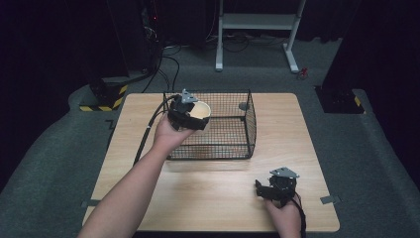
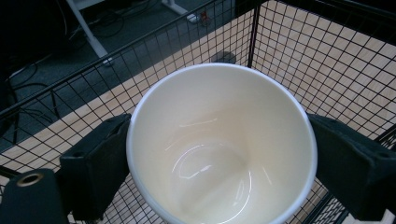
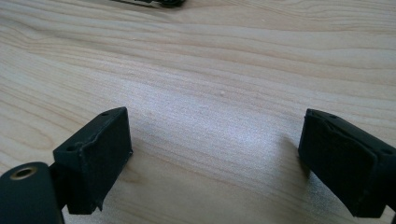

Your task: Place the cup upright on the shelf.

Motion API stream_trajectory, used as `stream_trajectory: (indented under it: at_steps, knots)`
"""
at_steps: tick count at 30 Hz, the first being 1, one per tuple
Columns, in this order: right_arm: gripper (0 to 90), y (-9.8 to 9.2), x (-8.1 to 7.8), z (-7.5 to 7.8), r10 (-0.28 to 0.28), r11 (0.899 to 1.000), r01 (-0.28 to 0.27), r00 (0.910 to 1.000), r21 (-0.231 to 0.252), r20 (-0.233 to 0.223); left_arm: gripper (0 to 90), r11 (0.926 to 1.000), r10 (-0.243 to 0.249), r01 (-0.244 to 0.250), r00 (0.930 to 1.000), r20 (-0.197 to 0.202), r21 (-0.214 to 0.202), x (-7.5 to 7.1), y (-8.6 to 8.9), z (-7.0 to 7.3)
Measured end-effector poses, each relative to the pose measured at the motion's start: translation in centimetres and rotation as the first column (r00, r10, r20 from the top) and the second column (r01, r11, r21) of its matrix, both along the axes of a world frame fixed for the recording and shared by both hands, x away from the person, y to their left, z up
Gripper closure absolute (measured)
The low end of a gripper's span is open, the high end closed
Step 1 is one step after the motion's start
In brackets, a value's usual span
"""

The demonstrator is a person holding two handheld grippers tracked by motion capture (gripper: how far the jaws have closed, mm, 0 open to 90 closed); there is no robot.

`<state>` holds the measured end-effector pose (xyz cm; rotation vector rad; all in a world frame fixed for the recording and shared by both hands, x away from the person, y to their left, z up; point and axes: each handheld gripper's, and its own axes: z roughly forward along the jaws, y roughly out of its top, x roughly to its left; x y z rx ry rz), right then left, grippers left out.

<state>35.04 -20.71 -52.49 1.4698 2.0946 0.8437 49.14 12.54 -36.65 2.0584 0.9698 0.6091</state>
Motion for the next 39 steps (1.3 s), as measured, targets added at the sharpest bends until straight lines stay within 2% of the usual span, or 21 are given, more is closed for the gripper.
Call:
stream_trajectory:
  at_steps: [4, 8, 9, 12, 13, 14, 18, 21, 30, 36, 39]
  knots:
    - [9.1, 0.0, 0.0, 0.0, 0.000, 1.000, 0.000, 1.0000, 0.000, 0.000, 11.3, 1.0000, -0.004, 0.004, 1.0000, -0.002, -0.003, 0.2, -0.4, 0.2]
    - [9.1, 0.0, 0.0, 0.0, 0.001, 1.000, -0.001, 1.0000, 0.000, 0.000, 11.4, 0.9999, -0.005, 0.005, 1.0000, 0.007, 0.016, 0.7, -0.7, 0.7]
    - [9.1, 0.0, 0.0, 0.0, 0.002, 1.000, -0.002, 1.0000, -0.001, 0.000, 11.3, 0.9977, -0.003, 0.004, 1.0000, -0.005, 0.068, 1.1, -0.9, 0.3]
    - [9.1, 0.0, 0.0, 0.0, 0.000, 1.000, 0.000, 1.0000, 0.001, -0.002, 11.4, 0.9981, 0.004, -0.002, 0.9997, -0.026, 0.061, 1.4, -1.0, -0.2]
    - [9.1, 0.0, 0.0, 0.0, 0.002, 1.000, -0.002, 1.0000, -0.001, 0.000, 11.4, 0.9996, 0.008, -0.007, 0.9989, -0.047, 0.028, 1.6, -0.8, -0.6]
    - [9.1, 0.0, 0.0, 0.0, 0.002, 1.000, -0.002, 1.0000, -0.001, 0.000, 11.4, 0.9998, 0.011, -0.010, 0.9985, -0.053, 0.018, 1.7, -0.7, -0.8]
    - [9.1, 0.0, 0.0, 0.0, 0.002, 1.000, -0.002, 1.0000, -0.001, 0.000, 11.4, 0.9994, 0.027, -0.026, 0.9975, -0.065, 0.024, 1.9, -0.6, -1.3]
    - [9.1, 0.0, 0.0, 0.0, 0.002, 1.000, -0.002, 1.0000, -0.001, -0.001, 11.4, 0.9992, 0.039, -0.038, 0.9961, -0.079, 0.012, 2.1, -0.5, -1.6]
    - [9.1, 0.0, 0.0, 0.0, 0.000, 1.000, 0.000, 1.0000, 0.000, -0.002, 11.5, 0.9977, 0.056, -0.052, 0.9935, -0.099, 0.044, 2.7, -0.4, -2.4]
    - [9.1, 0.0, 0.0, 0.0, 0.001, 1.000, -0.001, 1.0000, 0.000, -0.002, 11.5, 0.9966, 0.071, -0.066, 0.9908, -0.115, 0.050, 3.0, -0.3, -2.9]
    - [9.1, 0.0, 0.0, 0.0, 0.001, 1.000, -0.001, 1.0000, 0.000, -0.002, 11.4, 0.9948, 0.079, -0.070, 0.9884, -0.130, 0.073, 3.3, -0.3, -3.3]
